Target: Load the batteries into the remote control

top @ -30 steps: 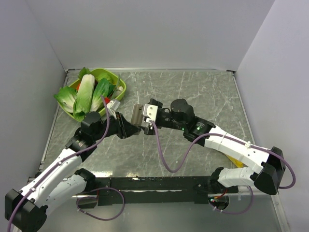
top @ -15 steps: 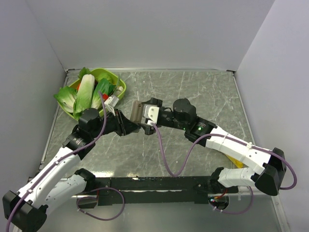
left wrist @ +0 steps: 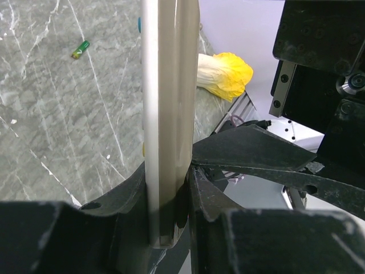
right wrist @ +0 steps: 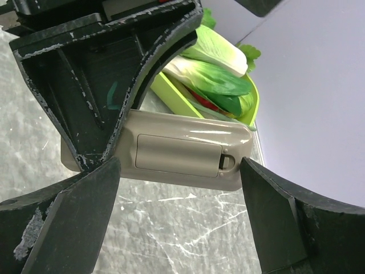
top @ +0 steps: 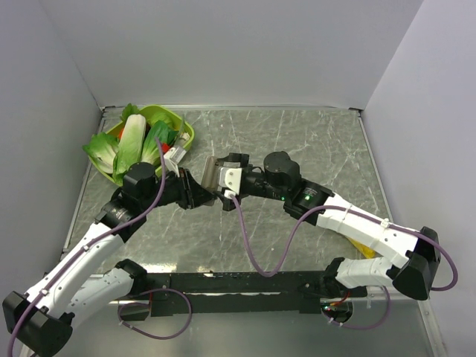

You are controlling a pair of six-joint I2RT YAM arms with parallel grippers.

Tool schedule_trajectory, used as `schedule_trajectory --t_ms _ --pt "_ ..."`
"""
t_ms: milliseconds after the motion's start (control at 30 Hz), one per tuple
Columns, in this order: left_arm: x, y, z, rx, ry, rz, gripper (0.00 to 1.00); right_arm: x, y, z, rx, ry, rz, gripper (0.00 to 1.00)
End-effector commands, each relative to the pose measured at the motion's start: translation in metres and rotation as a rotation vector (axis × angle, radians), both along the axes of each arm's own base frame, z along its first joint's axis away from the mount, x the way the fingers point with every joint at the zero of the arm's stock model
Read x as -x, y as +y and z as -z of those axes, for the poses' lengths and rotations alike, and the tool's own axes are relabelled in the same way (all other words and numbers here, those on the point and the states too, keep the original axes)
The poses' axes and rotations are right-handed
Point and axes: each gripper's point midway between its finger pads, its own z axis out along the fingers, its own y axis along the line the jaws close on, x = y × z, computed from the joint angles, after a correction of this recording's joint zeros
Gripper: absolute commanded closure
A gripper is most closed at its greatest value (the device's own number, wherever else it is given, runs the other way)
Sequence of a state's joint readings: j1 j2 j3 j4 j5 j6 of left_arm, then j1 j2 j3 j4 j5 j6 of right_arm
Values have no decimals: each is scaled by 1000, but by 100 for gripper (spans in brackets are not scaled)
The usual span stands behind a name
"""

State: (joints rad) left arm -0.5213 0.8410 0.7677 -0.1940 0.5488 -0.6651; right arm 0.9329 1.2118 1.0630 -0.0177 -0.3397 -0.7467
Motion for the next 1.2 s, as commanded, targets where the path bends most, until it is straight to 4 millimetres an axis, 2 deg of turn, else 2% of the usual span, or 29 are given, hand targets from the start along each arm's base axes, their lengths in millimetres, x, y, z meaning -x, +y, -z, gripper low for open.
schedule_trajectory --t_ms 0,300,767,967,1167 --pt "-5 -5 -52 81 -154 8 98 18 10 10 67 34 -81 6" --pt "-3 -4 -57 87 -152 7 98 26 16 22 102 71 -100 7" --pt "1 -4 -63 120 -162 12 98 25 11 46 127 150 -44 16" --pt "6 -6 -68 139 -190 50 98 25 14 52 137 160 -49 14" --pt "20 -9 -76 162 -233 122 98 29 20 54 148 171 -90 10"
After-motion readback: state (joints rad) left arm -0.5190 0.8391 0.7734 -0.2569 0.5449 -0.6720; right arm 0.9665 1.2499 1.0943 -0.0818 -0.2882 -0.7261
